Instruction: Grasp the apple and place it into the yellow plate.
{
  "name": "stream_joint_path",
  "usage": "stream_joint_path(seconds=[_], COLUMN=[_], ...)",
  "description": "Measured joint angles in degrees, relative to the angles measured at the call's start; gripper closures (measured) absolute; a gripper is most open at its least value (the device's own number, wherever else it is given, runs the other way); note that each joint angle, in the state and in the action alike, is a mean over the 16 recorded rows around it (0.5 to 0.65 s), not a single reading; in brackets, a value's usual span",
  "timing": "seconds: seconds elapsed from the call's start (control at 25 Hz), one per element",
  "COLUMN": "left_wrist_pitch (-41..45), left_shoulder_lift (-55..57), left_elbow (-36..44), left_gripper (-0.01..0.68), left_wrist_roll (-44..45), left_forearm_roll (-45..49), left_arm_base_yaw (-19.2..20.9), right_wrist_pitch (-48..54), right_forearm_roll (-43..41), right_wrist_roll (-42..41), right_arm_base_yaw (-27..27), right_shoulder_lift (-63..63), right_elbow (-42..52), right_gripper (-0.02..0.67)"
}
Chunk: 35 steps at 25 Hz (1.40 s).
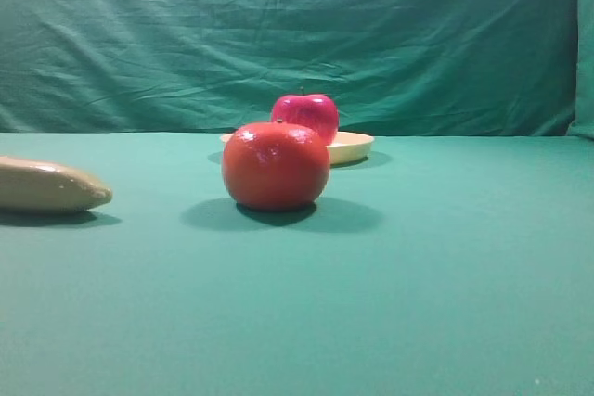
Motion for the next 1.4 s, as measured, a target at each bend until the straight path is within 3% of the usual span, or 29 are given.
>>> stream_joint_path(seconds=[0.48, 0.76, 1.04, 1.4], left_wrist_pitch=[0.0, 0.0, 0.0, 0.0], left_shoulder_lift=[0.0, 0.0, 0.0, 0.0], left_elbow=[0.0, 0.0, 0.0, 0.0], left_gripper=[0.516, 0.516, 0.516, 0.516], left_wrist_roll=[0.0, 0.0, 0.0, 0.0], left_forearm_roll=[0.0, 0.0, 0.0, 0.0], left_arm_base_yaw=[0.0, 0.0, 0.0, 0.0], right_wrist_pitch=[4.4, 0.6, -6.3, -9.4], right_forearm_roll=[1.6, 1.7, 1.7, 2.1], right_wrist_roll=[-0.3, -0.6, -0.8, -0.9], right_arm_base_yaw=[0.0, -1.4, -7.1, -18.9], right_shoulder_lift=[-10.9, -12.5, -18.3, -28.3], right_elbow=[5.8, 11.4, 19.5, 27.9], right_gripper=[0.649, 0.649, 0.649, 0.649])
